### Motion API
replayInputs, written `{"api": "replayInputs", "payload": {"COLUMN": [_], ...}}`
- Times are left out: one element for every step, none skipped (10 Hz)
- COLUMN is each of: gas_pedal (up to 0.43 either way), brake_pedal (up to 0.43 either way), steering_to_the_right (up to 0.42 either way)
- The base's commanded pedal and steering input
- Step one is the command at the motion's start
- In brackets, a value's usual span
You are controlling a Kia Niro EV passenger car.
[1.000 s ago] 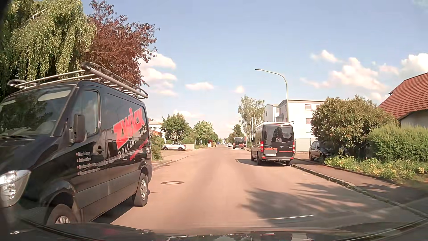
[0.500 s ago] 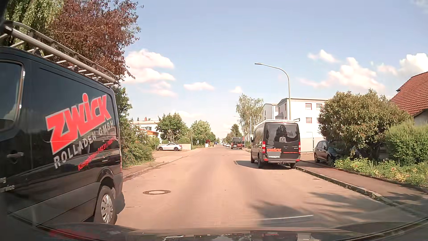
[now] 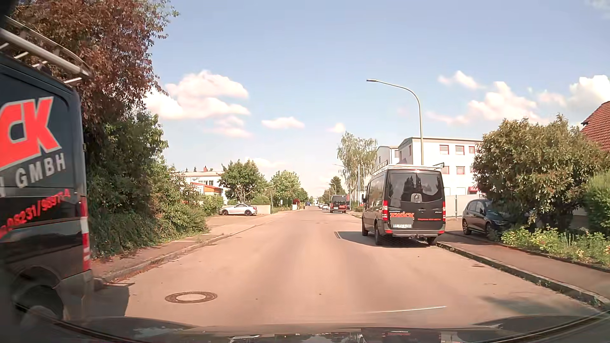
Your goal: Follow the waypoints while adhering to traffic rules and regulations
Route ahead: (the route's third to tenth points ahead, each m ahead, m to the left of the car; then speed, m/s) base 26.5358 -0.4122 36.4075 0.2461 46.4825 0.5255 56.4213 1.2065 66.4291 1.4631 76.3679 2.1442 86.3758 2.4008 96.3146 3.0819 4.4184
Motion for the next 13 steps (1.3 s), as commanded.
{"api": "replayInputs", "payload": {"gas_pedal": [0.24, 0.22, 0.24, 0.248, 0.248, 0.248, 0.248, 0.248, 0.248, 0.248, 0.248, 0.248, 0.248], "brake_pedal": [0.018, 0.018, 0.012, 0.018, 0.012, 0.012, 0.012, 0.018, 0.018, 0.012, 0.012, 0.012, 0.018], "steering_to_the_right": [-0.022, -0.023, -0.026, -0.031, -0.035, -0.037, -0.039, -0.04, -0.042, -0.043, -0.043, -0.038, -0.031]}}
